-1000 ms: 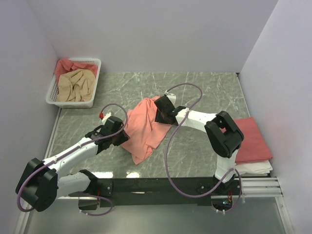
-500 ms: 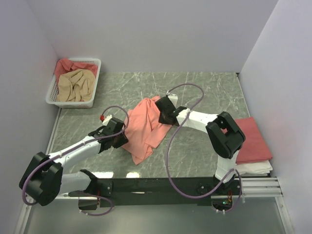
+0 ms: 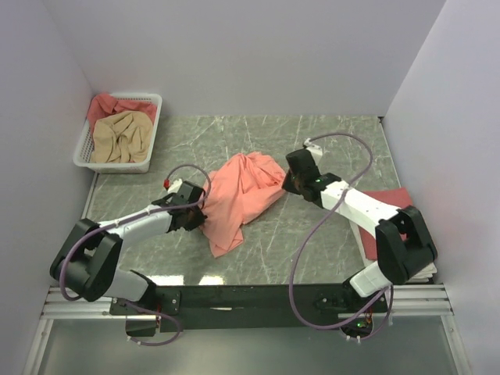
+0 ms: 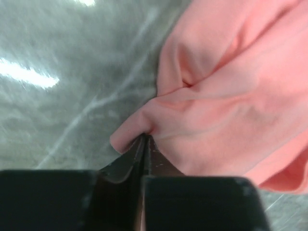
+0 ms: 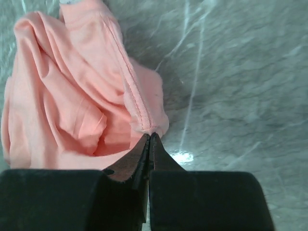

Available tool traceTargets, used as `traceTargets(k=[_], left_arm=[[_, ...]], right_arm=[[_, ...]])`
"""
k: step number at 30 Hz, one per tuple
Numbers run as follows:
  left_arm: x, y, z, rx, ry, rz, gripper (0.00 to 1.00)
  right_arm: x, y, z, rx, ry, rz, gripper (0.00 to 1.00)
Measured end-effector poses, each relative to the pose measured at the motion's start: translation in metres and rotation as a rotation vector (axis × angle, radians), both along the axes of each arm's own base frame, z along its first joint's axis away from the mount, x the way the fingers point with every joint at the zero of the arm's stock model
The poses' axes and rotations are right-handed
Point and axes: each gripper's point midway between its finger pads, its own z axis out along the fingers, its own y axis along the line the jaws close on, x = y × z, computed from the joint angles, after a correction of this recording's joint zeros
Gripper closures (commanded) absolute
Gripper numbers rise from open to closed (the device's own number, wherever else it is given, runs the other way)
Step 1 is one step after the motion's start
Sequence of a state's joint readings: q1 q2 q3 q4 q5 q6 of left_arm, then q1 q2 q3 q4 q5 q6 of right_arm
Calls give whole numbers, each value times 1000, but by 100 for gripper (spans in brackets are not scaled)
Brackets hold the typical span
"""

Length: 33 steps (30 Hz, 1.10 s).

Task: Fold and stack the t-shirts
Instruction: Flatten the tshirt out

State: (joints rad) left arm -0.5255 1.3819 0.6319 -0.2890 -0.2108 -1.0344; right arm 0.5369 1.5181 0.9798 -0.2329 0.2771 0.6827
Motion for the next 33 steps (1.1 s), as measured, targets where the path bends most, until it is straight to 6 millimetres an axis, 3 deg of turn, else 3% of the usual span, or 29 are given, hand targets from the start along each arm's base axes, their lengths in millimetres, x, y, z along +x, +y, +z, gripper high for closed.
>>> traceTargets(k=[2,6,11,16,19,23,29,33], left_arm=[[10,7,1,2,3,27,99],[34,40,7,14,6,123,99],[78,75,44,-14,-66,227,99],[111,74,81,-64,-147,220,93],[115,63,89,-97,-160,175,80],[91,40,82,-106,-133,109,68],[3,-19,65,-140,-71,-42,75],[-47,-32,40,-132,4,-57,73]], right_arm=[[0,-13,4,15,-9,-23,100],[-5,-41,7,40,-10,-68,100],[-10,-70,18,76,-39,-122,100],[-16,-80,28,111,-68,-130,100],[-20,-82,30,118,-74,-124,100],[-21,-89,34,129,-84,-134,100],[-21,-87,36,151,-83,-114,100],[-22,-84,37,163,-81,-98,100]])
